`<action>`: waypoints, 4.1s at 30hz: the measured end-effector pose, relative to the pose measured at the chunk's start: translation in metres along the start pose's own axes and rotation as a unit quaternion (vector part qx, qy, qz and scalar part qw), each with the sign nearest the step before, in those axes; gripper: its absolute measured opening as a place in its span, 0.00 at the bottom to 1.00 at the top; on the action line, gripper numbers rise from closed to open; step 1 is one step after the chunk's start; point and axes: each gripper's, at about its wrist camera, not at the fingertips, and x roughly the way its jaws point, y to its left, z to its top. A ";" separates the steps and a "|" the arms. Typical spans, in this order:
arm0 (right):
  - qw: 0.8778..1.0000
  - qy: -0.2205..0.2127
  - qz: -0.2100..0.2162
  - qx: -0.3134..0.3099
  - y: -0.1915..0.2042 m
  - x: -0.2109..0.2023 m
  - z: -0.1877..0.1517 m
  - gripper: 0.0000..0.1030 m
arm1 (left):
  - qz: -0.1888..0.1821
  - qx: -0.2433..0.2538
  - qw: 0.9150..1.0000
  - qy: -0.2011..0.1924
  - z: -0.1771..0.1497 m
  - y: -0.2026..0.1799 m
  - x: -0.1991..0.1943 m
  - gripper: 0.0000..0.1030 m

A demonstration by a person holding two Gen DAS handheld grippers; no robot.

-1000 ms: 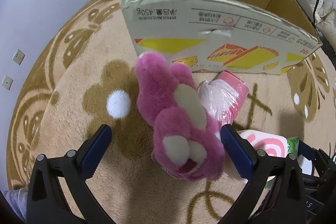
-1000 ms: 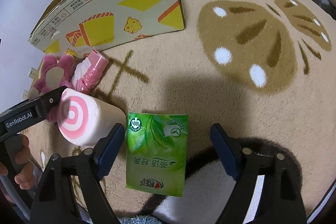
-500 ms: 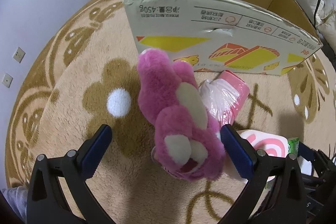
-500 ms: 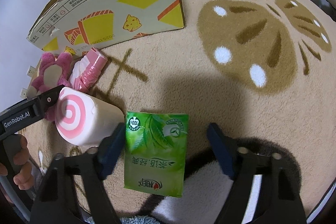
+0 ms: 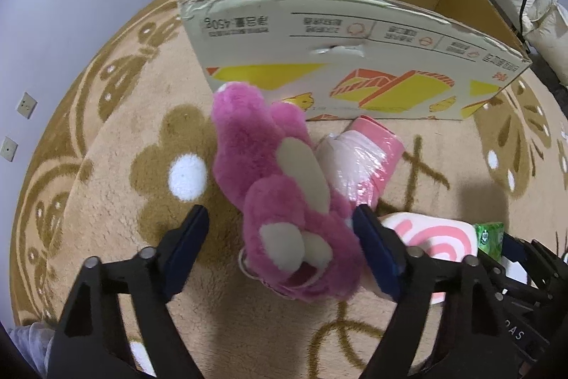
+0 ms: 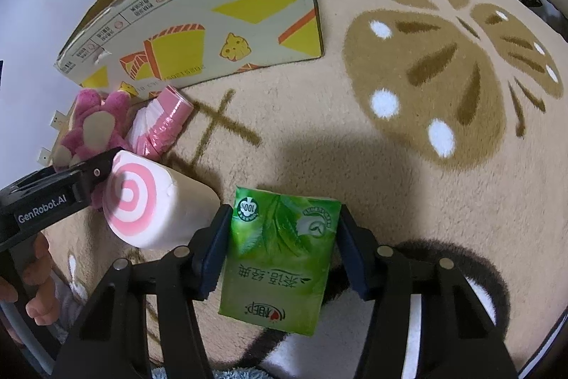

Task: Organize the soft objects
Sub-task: 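Lift the pink bear and green tissue pack into the box and release both, then withdraw both tools and lower them toward the pink roll cushion and wrapped item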

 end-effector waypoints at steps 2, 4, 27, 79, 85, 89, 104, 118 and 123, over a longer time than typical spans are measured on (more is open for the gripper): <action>1.000 -0.006 0.002 -0.002 0.001 -0.002 0.000 0.58 | -0.024 -0.004 1.000 0.004 0.000 -0.001 -0.002 0.55; 1.000 -0.011 0.004 -0.003 0.004 -0.003 0.001 0.58 | -0.034 -0.004 0.999 0.005 0.000 -0.002 -0.003 0.50; 0.992 -0.114 0.035 -0.031 0.009 -0.063 0.017 0.57 | 0.081 -0.023 0.993 -0.086 -0.008 0.013 -0.073 0.42; 0.949 -0.284 0.023 -0.133 0.030 -0.078 0.141 0.57 | 0.084 0.010 0.961 -0.263 0.087 -0.005 -0.104 0.43; 0.953 -0.272 0.024 -0.132 0.028 -0.071 0.140 0.57 | 0.059 0.019 0.965 -0.257 0.087 -0.009 -0.098 0.44; 0.954 -0.268 0.024 -0.132 0.027 -0.069 0.139 0.58 | 0.065 0.020 0.967 -0.245 0.087 -0.008 -0.092 0.46; 0.954 -0.276 0.015 -0.120 0.024 -0.073 0.137 0.90 | 0.063 0.003 0.970 -0.236 0.085 -0.004 -0.090 0.75; 0.957 -0.266 0.022 -0.111 0.021 -0.086 0.124 1.00 | 0.081 -0.030 0.971 -0.221 0.064 0.017 -0.107 0.95; 0.957 -0.269 0.026 -0.105 0.024 -0.101 0.112 1.00 | 0.087 -0.031 0.971 -0.219 0.051 0.021 -0.124 0.99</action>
